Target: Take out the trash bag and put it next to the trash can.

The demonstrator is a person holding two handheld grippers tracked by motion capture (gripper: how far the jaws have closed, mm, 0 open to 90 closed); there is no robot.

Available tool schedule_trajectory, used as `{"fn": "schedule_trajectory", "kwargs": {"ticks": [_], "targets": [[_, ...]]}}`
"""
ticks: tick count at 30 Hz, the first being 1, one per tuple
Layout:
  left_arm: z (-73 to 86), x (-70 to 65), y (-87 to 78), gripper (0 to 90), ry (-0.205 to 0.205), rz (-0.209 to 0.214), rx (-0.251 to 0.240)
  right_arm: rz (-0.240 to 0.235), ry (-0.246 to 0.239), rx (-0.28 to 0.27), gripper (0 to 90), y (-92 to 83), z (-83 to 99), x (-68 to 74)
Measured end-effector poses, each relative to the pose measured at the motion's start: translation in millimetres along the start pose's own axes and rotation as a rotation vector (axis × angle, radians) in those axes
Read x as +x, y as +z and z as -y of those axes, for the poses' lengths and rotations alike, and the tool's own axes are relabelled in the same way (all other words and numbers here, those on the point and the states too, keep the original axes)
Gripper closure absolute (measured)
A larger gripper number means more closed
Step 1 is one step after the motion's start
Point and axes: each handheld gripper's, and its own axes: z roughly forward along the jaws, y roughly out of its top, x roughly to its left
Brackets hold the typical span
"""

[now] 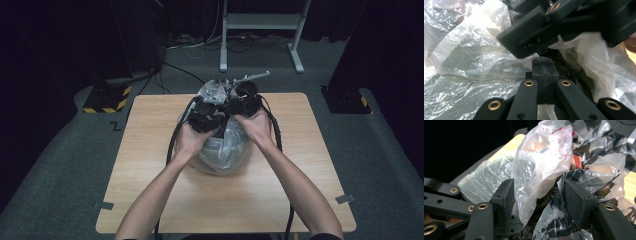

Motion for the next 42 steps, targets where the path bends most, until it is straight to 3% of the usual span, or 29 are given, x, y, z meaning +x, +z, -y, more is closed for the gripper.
{"fn": "schedule_trajectory", "kwargs": {"ticks": [2,9,14,17,23,27,33,42], "targets": [[-0.1,-0.3,-0.2,90.0,0.002,0.002,-0.005,0.007,-0.007,0.008,47.9,1.3,0.4,0.7],[0.7,2.1,-0.6,88.9,-0.005,0.006,-0.009,0.028,-0.034,0.037,77.3,6.0,0.7,1.6],[3.1,4.0,-3.0,74.2,-0.002,0.010,-0.006,0.029,-0.046,0.048,88.2,7.0,1.6,0.9],[6.7,4.8,-7.8,58.8,0.001,-0.005,-0.041,0.030,-0.050,0.045,89.3,6.6,1.0,0.4],[14.3,8.0,-20.8,47.0,0.003,-0.071,-0.089,0.034,-0.063,0.035,89.6,3.3,-1.1,0.8],[20.8,16.7,-28.4,42.2,-0.035,-0.097,-0.123,0.038,-0.080,0.032,89.7,-1.4,-5.1,0.9],[35.8,28.4,-39.9,39.4,-0.098,-0.089,-0.203,0.044,-0.094,0.027,89.7,-9.2,-8.7,0.9],[50.2,37.4,-63.7,36.3,-0.148,-0.062,-0.326,0.068,-0.105,0.020,89.8,-13.6,-13.3,2.0]]}}
